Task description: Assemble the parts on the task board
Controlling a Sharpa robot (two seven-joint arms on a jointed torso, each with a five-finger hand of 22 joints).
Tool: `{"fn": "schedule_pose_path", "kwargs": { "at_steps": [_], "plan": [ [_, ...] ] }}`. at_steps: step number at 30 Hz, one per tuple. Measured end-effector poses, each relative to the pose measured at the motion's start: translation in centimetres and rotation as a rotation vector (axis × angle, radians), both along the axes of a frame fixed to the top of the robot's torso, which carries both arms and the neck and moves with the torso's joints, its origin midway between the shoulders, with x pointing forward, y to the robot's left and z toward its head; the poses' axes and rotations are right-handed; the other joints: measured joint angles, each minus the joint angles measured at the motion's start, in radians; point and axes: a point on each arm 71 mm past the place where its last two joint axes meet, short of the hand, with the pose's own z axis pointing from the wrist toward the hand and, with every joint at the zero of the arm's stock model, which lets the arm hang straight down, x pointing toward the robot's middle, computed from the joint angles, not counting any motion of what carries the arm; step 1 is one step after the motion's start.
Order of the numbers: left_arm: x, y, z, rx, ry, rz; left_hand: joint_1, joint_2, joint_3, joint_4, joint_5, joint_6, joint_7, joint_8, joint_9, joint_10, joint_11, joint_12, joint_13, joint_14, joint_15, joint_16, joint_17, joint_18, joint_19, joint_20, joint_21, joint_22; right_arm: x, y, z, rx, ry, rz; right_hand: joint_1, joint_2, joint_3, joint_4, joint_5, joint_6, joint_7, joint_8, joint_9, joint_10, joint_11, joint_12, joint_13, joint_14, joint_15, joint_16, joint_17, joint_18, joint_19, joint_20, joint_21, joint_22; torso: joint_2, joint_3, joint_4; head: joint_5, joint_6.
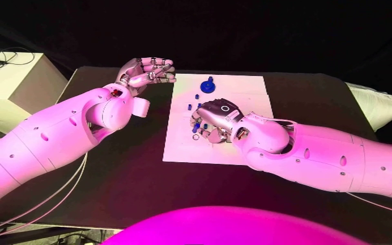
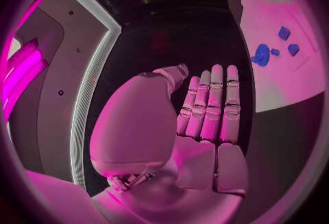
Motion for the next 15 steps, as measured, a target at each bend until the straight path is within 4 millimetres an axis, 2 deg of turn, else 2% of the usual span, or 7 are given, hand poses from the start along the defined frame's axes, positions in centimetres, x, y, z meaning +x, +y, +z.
{"fn": "schedule_pose_path", "kwargs": {
  "at_steps": [15],
  "plan": [
    [-0.01,0.0,0.01,0.0,0.0,-0.001,0.0,0.0,0.0,0.0,0.0,0.0,0.0,0.0,0.0,0.0,0.0,0.0,0.0,0.0,0.0,0.0,0.0,0.0,0.0,0.0,0.0,0.0,-0.07,0.18,-0.66,-0.038,0.001,0.009,0.0,0.0,0.003,-0.003,0.0,-0.002,0.002,0.002,0.0,0.0,0.0,-0.004,0.0,0.0,0.0,0.0,0.0,0.0,0.0,0.0,0.0,0.001,-0.002,0.0013,-0.0015,0.004,0.0]
  ]
}}
